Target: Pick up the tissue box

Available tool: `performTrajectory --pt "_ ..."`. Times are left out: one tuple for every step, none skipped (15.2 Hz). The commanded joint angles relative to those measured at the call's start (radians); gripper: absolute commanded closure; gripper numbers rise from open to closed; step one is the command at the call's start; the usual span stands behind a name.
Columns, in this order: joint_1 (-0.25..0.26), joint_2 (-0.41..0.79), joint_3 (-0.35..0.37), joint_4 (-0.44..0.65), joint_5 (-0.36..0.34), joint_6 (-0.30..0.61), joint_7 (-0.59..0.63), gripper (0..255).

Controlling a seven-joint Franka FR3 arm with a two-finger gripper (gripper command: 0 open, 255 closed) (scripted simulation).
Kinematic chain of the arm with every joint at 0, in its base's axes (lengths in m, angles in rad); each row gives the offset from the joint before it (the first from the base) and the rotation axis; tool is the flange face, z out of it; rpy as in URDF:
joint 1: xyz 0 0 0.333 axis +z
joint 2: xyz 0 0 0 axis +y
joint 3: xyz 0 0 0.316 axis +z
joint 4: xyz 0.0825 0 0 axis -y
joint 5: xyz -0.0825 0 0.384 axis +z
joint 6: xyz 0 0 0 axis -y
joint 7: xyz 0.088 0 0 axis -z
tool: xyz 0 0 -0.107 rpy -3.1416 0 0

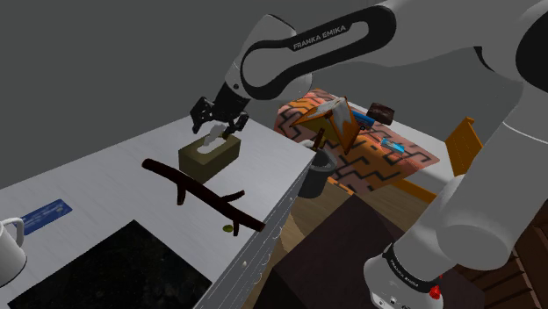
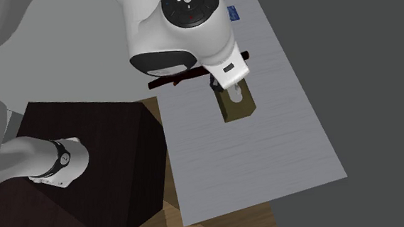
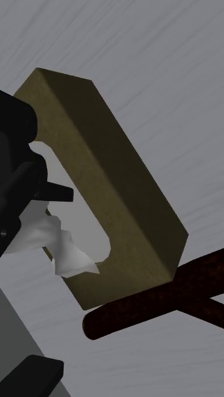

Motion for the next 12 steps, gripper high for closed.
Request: performTrajectory --pt "0.002 0.021 0.001 -0.006 0.002 0.028 -0.005 0" --pt "0.002 0.029 0.002 -0.01 0.004 0.04 -0.008 0" --pt "0.003 0.038 0.003 -0.014 0.005 0.052 -0.012 0" --pt "0.003 0.042 0.003 -0.017 0.007 0.059 -0.014 0" --pt "0.003 0.042 0.003 -0.017 0.007 0.059 -0.014 0" --pt "0.003 0.042 0.003 -0.017 0.007 0.059 -0.014 0" --pt "0.003 0.043 0.003 -0.016 0.006 0.059 -0.014 255" --pt "0.003 0.043 0.003 -0.016 0.006 0.059 -0.014 255" --pt "0.003 0.043 0.003 -0.016 0.006 0.06 -0.014 255" --pt "0.004 0.044 0.003 -0.014 0.005 0.059 -0.012 255" --pt "0.003 0.042 0.003 -0.015 0.006 0.057 -0.013 255" --pt "0.004 0.043 0.003 -0.013 0.004 0.057 -0.011 255"
